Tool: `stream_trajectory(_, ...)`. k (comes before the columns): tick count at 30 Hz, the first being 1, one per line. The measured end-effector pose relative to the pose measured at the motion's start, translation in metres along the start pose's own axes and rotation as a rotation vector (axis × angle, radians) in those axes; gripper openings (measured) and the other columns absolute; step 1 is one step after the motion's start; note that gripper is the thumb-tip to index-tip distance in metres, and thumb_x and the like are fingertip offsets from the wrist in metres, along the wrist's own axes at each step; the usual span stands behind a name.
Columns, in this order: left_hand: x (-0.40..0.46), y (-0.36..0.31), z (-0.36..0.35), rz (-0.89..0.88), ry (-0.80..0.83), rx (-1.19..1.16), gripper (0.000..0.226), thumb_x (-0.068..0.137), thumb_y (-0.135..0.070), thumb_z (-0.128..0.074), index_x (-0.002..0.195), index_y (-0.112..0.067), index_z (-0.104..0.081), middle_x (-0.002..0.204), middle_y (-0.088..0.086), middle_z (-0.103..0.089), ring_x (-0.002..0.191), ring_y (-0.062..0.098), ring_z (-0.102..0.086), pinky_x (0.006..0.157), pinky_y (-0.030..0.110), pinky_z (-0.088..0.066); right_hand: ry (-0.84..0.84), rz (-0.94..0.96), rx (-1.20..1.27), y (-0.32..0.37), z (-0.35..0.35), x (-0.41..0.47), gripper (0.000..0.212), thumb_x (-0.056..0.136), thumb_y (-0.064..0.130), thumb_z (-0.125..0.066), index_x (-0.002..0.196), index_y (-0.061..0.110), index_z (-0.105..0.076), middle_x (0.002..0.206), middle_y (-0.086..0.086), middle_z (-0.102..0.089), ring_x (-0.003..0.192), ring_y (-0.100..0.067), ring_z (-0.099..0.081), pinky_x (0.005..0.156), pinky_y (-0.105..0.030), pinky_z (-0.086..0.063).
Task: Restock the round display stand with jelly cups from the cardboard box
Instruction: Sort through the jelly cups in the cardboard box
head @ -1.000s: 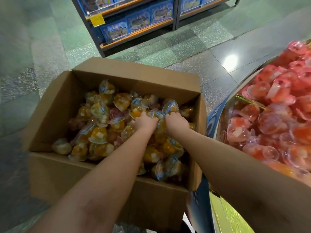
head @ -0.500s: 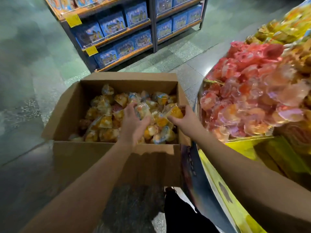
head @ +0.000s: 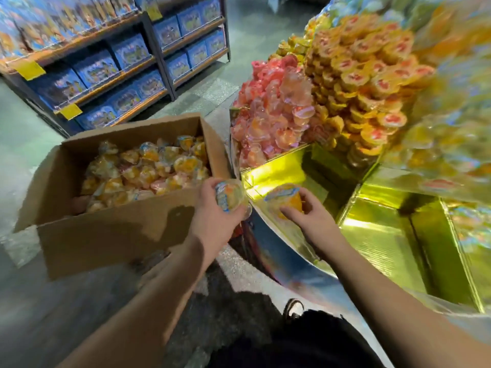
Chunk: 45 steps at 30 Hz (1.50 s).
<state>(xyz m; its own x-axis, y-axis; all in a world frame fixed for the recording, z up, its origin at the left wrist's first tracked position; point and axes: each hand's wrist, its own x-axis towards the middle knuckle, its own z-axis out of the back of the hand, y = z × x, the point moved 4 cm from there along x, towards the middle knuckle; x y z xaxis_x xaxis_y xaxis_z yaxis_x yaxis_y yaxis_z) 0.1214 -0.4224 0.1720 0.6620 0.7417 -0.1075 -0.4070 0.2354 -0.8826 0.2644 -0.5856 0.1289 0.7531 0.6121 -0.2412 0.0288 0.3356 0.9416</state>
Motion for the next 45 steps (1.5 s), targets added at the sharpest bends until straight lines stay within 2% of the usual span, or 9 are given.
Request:
stream_trajectory(3,-0.021,-0.026,-0.047,-0.062,0.103,0.042,0.067,0.08,-0.029,-0.08,0.127,-0.039,-0.034,0.13,-0.003,-0.046,0.11,0.016,-0.056,0.093,0.033,-0.05,-0.098,-0.044,0.084,-0.026,0.058,-0.038,0.085,0.059,0.066,-0.082,0.131,0.029,-0.056,0.121,0.006,-0.069,0.112,-0.014,-0.064,0.105,-0.042,-0.048)
stream_trajectory(6,-0.045,-0.053,-0.105,-0.12,0.204,0.045,0.074,0.079,-0.026,-0.081,0.138,-0.025,-0.036,0.134,0.001,-0.045,0.117,0.018,-0.052,0.096,0.027,-0.043,-0.202,-0.082,0.119,-0.046,0.119,-0.076,0.043,0.085,0.022,-0.076,0.123,0.024,-0.057,0.107,0.005,-0.071,0.104,-0.012,-0.067,0.088,-0.019,-0.051)
stream_trajectory(10,-0.083,-0.085,-0.197,-0.193,0.315,0.113,0.07,0.078,-0.022,-0.082,0.132,-0.027,-0.038,0.131,-0.001,-0.044,0.115,0.017,-0.051,0.086,0.016,-0.037,-0.31,-0.112,0.163,-0.091,0.205,-0.118,0.036,0.087,0.001,-0.07,0.108,0.025,-0.054,0.101,0.011,-0.066,0.091,-0.004,-0.064,0.073,-0.007,-0.046)
stream_trajectory(16,-0.159,-0.14,-0.352,-0.246,0.454,0.127,0.066,0.078,-0.022,-0.081,0.122,-0.038,-0.034,0.126,-0.01,-0.039,0.113,0.01,-0.047,0.085,0.012,-0.034,-0.389,-0.179,0.203,-0.167,0.347,-0.182,0.04,0.086,0.009,-0.074,0.11,0.032,-0.052,0.108,0.005,-0.068,0.096,-0.001,-0.066,0.087,-0.019,-0.051)
stream_trajectory(20,-0.203,-0.173,-0.449,-0.266,0.539,0.154,0.065,0.077,-0.023,-0.082,0.127,-0.032,-0.041,0.123,-0.011,-0.038,0.108,0.006,-0.046,0.073,0.004,-0.031,-0.446,-0.199,0.207,-0.202,0.433,-0.219,0.055,0.073,0.035,-0.086,0.118,0.029,-0.053,0.111,-0.008,-0.07,0.108,-0.026,-0.066,0.097,-0.043,-0.052)
stream_trajectory(28,-0.224,-0.201,-0.572,-0.273,0.575,0.287,0.059,0.08,-0.031,-0.079,0.127,-0.022,-0.044,0.119,-0.015,-0.037,0.108,0.008,-0.045,0.086,0.023,-0.036,-0.512,-0.243,0.15,-0.251,0.551,-0.237,0.043,0.083,0.016,-0.078,0.116,0.024,-0.054,0.109,0.009,-0.066,0.098,-0.005,-0.062,0.078,-0.009,-0.046)
stream_trajectory(38,-0.185,-0.176,-0.694,-0.198,0.515,0.332,0.059,0.076,-0.021,-0.084,0.119,0.0,-0.05,0.118,0.012,-0.046,0.11,0.028,-0.049,0.089,0.025,-0.036,-0.632,-0.367,0.024,-0.3,0.634,-0.164,0.046,0.083,0.024,-0.078,0.12,0.015,-0.051,0.106,0.002,-0.063,0.095,-0.013,-0.061,0.081,-0.024,-0.045)
stream_trajectory(41,-0.17,-0.161,-0.733,-0.139,0.511,0.351,0.065,0.073,-0.023,-0.081,0.116,0.014,-0.048,0.114,0.03,-0.048,0.111,0.045,-0.047,0.096,0.042,-0.039,-0.583,-0.364,-0.018,-0.316,0.65,-0.13,0.038,0.083,0.017,-0.078,0.11,0.019,-0.051,0.094,0.011,-0.06,0.085,-0.007,-0.059,0.068,-0.005,-0.04)
stream_trajectory(45,-0.148,-0.147,-0.775,-0.052,0.51,0.413,0.068,0.089,-0.029,-0.071,0.136,0.004,-0.035,0.137,0.018,-0.038,0.132,0.032,-0.035,0.102,0.029,-0.025,-0.501,-0.395,-0.047,-0.343,0.661,-0.083,0.043,0.082,0.013,-0.078,0.118,0.01,-0.055,0.102,0.005,-0.059,0.089,-0.008,-0.055,0.058,0.0,-0.036)
